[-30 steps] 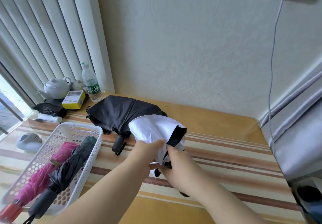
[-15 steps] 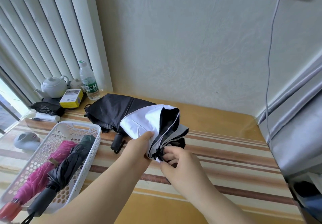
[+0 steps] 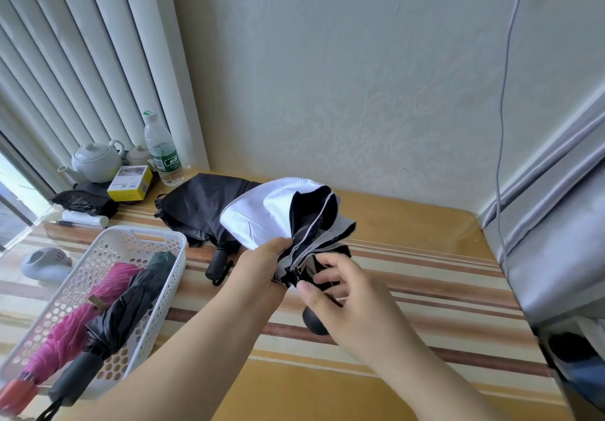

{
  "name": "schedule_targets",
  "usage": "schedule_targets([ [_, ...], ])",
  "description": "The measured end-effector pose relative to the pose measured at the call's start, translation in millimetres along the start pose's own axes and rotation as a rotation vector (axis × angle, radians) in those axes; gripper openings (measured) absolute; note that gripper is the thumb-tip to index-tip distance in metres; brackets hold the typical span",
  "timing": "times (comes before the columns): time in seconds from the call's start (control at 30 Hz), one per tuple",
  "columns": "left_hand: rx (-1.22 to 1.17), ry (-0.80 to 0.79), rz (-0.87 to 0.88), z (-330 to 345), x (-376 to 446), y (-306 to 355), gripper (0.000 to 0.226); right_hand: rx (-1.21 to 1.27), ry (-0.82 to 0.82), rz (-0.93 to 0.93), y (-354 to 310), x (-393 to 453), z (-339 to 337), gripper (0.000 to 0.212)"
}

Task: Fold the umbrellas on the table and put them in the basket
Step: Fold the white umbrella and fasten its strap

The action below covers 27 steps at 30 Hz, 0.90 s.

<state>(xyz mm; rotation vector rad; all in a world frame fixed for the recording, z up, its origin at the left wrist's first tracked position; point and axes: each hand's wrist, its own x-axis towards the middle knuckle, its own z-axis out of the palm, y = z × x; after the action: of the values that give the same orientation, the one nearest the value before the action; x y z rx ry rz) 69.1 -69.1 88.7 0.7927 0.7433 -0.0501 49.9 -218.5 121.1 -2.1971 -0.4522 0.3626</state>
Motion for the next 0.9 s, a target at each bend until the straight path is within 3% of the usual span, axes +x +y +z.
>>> schedule_targets([
  [0.1, -0.075, -0.014, 0.005, 1.4, -2.2, 1.0, 0.015, -0.109, -0.069, 0.017, 2.2, -7.1, -5.0, 0.051],
  [0.23, -0.111, -0.042, 0.019, 2.6, -3.3, 3.8, 0.021, -0.193, -0.009, -0.026, 5.2, -15.5, -4.0, 0.043],
  [0.57, 0.047, -0.205, 0.094, 7.7, -20.8, 1.7, 0.030, -0.025, 0.043, -0.205, 10.4, 1.0, 5.5, 0.028],
  [0.9, 0.067, -0.230, 0.078, 7.3, -27.6, 4.1, 0.028, -0.129, 0.201, -0.342, 14.1, 1.7, 19.0, 0.033],
])
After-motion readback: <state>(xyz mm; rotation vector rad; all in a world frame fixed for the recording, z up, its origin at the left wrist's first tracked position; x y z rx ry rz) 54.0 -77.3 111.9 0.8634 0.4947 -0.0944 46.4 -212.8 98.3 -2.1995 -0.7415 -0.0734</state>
